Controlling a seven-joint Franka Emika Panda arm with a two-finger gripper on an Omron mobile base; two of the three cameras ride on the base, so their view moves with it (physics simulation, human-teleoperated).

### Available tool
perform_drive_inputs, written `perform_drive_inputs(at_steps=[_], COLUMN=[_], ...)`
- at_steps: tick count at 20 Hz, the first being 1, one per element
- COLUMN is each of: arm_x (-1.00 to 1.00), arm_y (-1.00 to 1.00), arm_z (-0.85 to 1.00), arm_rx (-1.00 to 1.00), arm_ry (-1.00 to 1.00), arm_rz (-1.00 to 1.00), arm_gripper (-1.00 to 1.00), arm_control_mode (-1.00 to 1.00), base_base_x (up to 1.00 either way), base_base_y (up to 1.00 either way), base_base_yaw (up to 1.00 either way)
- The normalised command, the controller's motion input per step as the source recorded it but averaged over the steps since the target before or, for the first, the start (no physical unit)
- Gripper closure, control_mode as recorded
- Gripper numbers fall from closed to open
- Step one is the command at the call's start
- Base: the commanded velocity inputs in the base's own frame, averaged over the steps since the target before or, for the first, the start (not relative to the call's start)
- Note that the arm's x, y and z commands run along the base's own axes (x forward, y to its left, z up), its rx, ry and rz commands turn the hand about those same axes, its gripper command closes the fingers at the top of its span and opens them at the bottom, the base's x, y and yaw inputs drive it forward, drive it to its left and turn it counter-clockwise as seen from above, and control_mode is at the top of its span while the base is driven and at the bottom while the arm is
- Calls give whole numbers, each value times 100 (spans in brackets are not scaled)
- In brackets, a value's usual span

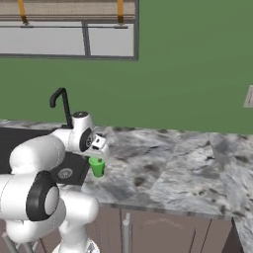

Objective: Pick the cup and bowl from the counter and place them on the counter next to the sink.

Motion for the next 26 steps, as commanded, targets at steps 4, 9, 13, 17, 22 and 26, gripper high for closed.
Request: perform_drive_inputs(at_steps=[4, 9, 13, 17, 22, 26], arm_x=[-46, -50, -93, -97, -62, -11], arm_y=[0, 0, -1, 0, 0, 0], arm_z=[49, 45, 9, 17, 40, 1], arm_rx=[0, 0, 0, 0, 0, 0], arm_ry=[-7, -7, 0, -2, -3, -1], arm_rz=[0, 0, 0, 0, 1, 0], arm_gripper=[-100, -100, -100, -100, -100, -100], arm_control_mode=[-100, -100, -100, -100, -100, -100], base_base_x=[0, 0, 0, 0, 0, 0], base_base_y=[0, 0, 0, 0, 0, 0], base_base_yaw=[0, 0, 0, 0, 0, 0])
